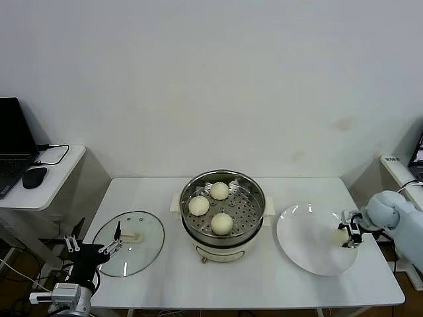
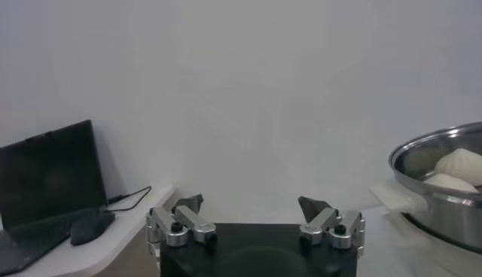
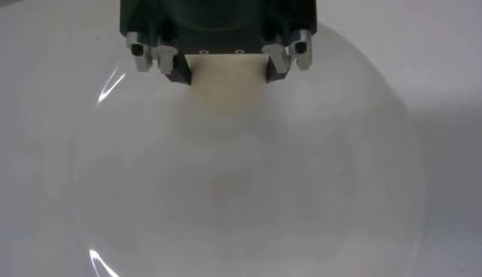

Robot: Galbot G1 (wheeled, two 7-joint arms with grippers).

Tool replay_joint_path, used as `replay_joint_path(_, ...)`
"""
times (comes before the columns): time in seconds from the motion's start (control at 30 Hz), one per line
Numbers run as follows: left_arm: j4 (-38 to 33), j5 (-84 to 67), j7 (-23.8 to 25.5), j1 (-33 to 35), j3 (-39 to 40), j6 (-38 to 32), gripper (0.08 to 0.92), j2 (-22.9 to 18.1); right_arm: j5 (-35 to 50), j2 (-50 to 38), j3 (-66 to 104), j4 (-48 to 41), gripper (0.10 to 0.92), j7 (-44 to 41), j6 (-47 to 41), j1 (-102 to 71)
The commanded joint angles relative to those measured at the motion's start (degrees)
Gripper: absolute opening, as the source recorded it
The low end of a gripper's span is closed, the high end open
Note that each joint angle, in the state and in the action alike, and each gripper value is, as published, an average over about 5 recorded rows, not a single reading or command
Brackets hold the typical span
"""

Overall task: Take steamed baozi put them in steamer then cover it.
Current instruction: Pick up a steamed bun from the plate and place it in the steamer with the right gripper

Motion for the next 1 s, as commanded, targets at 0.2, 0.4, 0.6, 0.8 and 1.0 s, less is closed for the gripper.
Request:
replay_joint_path(0.2, -0.1, -0.1, 0.0, -0.6, 0.1, 0.1, 0.823, 0.6, 16.2, -8.5, -15.7, 16.0, 0.607, -1.1, -5.8, 24.3)
replay_joint_path(0.4, 0.0, 0.0, 0.0, -1.6, 1.1, 0.3, 0.823, 1.0, 29.2, -6.2, -32.8, 24.1, 0.613, 1.0, -12.2, 45.8)
replay_joint_path(0.6, 0.1, 0.0, 0.0, -2.0, 1.1, 0.3, 0.823, 1.2, 40.2, 1.6, -43.8, 28.1, 0.620, 6.2, -20.6, 58.2)
replay_joint_path(0.8, 0.1, 0.1, 0.0, -2.0, 0.5, 0.1, 0.823, 0.8, 47.4, 11.7, -46.9, 27.9, 0.627, 10.4, -25.9, 59.5)
replay_joint_path(1.0, 0.2, 0.5, 0.0, -2.2, 0.5, 0.1, 0.823, 0.0, 48.6, 18.2, -46.1, 24.9, 0.628, 13.8, -28.7, 54.3)
